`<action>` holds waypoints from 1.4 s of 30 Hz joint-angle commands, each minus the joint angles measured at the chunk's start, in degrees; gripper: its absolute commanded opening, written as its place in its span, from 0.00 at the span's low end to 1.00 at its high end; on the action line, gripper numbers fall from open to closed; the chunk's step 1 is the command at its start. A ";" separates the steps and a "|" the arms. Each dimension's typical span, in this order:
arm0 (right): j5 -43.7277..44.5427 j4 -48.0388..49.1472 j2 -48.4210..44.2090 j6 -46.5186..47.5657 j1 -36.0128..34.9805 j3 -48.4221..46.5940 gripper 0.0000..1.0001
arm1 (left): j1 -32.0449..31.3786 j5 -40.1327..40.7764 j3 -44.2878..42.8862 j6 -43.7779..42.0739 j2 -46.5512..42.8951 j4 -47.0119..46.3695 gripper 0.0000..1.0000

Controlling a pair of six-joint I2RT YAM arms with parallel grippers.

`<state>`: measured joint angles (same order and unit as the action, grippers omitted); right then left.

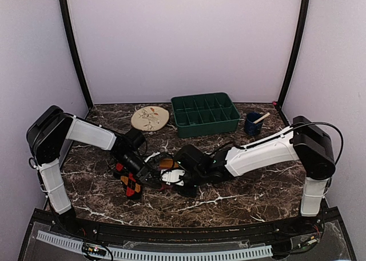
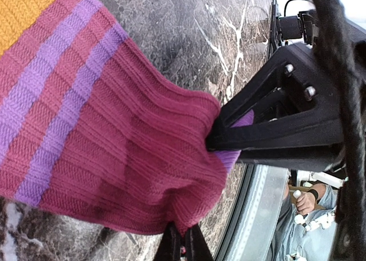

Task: Roll the socks
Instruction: Roll the sock at the center of the board.

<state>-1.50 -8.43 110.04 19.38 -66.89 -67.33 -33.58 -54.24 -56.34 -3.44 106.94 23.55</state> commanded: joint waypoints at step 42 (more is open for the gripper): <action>-31.47 -15.49 -0.53 -18.05 3.25 -5.57 0.00 | 1.31 15.66 5.55 9.72 -13.30 -4.17 0.29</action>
<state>-26.06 -23.55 110.24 3.81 -63.81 -71.35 -32.62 -42.87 -51.59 5.04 95.77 19.84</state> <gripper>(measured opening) 0.024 0.292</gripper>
